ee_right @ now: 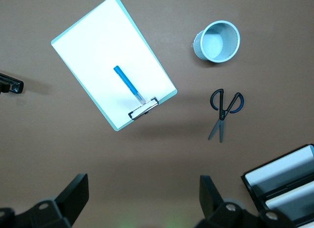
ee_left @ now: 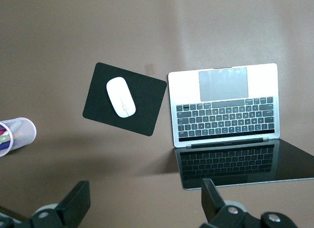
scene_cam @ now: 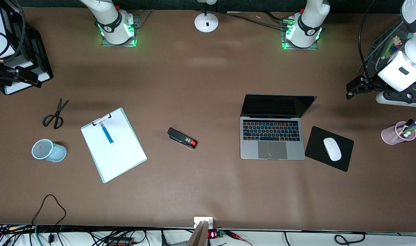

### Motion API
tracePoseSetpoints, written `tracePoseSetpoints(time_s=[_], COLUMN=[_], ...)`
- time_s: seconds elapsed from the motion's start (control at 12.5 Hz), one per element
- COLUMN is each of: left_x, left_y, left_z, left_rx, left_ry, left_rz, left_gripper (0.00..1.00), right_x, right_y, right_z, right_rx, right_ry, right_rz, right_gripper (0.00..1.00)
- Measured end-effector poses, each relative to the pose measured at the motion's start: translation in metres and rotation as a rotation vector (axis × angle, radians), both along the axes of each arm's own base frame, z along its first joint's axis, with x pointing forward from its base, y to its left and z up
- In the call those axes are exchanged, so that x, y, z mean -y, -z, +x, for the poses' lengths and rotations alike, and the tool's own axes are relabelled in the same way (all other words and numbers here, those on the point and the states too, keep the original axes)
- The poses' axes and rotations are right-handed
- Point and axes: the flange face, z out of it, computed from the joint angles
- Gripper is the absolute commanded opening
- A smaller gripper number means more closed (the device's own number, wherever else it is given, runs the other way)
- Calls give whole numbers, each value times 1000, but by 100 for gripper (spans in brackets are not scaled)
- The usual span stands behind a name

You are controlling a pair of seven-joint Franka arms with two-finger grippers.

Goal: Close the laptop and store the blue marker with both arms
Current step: 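Move the right gripper toward the blue marker on the clipboard, then lower the right gripper over the blue marker and close on it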

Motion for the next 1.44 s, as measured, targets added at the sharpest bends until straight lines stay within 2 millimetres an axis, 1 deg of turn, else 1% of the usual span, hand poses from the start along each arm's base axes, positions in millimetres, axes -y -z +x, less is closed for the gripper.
tracePoseSetpoints(time_s=[0.08,0.32,0.56,0.72,0.96,1.2,1.36,1.44], left_x=[0,0,0,0,0,0,0,0], left_y=[0,0,0,0,0,0,0,0], left_z=[0,0,0,0,0,0,0,0], left_rx=[0,0,0,0,0,-1,-1,-1], left_ry=[0,1,2,2,3,3,3,3], left_rz=[0,0,0,0,0,0,0,0], left_gripper=[100,100,100,100,100,100,100,100], right_x=[-2,-8,-24,-36,-48,-64,-78,-82], right_y=[10,49,84,112,171,227,261,277], right_z=[5,26,49,63,84,96,101,103], right_rx=[-11,-44,-24,-16,-29,-61,-73,-79], right_ry=[-4,-21,-61,-100,-167,-229,-327,-367], right_rz=[-1,-2,-6,-8,-8,-7,0,4], right_gripper=[100,100,100,100,100,100,100,100])
